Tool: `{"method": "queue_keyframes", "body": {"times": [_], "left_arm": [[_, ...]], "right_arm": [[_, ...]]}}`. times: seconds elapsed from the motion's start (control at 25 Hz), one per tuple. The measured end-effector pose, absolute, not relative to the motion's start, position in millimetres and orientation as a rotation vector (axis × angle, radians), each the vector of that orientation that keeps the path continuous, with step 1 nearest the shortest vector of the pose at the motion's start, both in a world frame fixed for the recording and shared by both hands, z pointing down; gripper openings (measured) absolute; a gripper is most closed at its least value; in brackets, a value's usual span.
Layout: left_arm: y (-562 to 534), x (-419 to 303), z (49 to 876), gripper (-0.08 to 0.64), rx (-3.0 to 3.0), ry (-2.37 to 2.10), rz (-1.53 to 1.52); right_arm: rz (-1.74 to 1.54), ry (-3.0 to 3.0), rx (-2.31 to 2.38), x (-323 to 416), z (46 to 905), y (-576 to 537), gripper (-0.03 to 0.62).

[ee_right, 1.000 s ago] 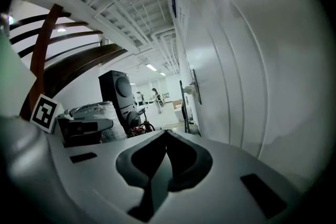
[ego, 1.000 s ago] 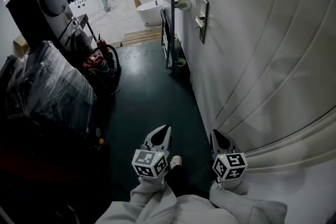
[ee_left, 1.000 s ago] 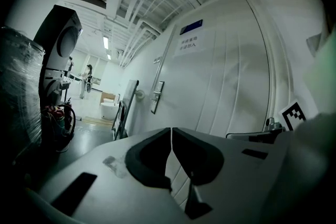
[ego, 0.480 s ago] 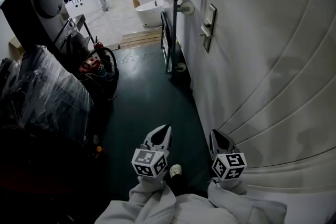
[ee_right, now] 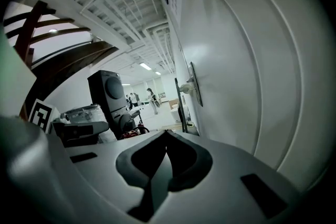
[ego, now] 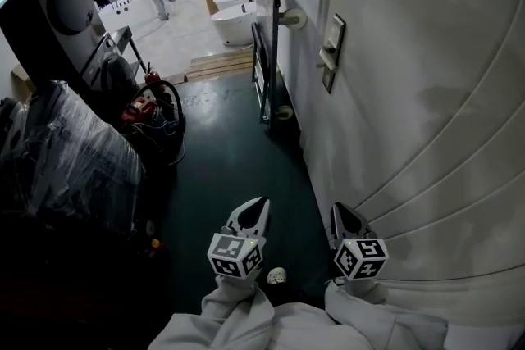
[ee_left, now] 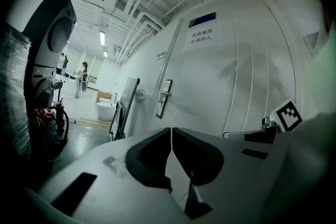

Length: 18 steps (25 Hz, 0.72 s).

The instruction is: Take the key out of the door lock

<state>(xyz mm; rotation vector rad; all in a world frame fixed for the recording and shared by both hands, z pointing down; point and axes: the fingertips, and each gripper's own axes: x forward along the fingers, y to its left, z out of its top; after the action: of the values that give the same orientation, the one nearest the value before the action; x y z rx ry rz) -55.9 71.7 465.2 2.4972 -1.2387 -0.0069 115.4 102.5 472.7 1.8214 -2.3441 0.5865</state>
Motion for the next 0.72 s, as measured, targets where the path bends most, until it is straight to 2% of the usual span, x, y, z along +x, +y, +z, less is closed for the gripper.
{"method": "queue_keyframes", "body": {"times": [0.72], "left_arm": [[57, -68, 476, 0.02, 2.459, -1.227, 0.012]], "right_arm": [[0.631, -2.328, 1.853, 111, 479, 77, 0.052]]}}
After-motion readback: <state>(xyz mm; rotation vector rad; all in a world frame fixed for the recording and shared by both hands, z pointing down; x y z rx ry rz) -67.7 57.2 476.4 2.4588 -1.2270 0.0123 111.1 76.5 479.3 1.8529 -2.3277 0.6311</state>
